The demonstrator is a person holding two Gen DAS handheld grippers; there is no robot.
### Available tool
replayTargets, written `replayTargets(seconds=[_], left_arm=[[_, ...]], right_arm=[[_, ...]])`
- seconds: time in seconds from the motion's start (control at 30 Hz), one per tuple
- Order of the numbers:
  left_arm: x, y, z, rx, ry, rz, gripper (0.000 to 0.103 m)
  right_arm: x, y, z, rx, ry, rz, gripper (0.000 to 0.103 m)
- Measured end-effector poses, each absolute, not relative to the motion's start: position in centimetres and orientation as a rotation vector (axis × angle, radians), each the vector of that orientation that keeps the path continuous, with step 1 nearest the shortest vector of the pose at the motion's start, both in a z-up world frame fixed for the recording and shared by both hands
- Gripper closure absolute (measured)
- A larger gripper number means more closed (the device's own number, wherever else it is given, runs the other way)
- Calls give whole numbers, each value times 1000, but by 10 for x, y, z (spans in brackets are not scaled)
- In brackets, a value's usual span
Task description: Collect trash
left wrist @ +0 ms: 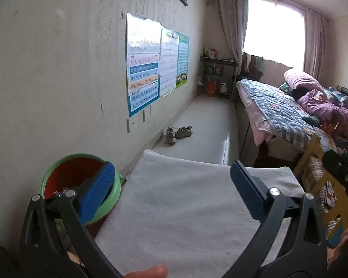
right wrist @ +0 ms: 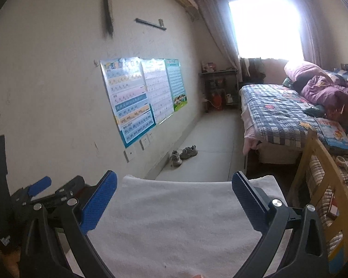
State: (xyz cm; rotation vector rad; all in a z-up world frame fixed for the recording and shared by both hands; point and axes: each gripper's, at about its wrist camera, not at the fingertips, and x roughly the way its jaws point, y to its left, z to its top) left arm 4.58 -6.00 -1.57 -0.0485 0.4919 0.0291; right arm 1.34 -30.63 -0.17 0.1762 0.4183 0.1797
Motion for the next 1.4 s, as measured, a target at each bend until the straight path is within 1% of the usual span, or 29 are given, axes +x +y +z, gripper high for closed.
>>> replayTargets(seconds=[0.57,1.4], left_arm=[[41,-55,-19,-24,509,42,6],[42,-54,-22,-11,527,43,6]], right_arm=[[19,-304,-18,162,469,146,7],[23,-306,-28,150,515,129,7]])
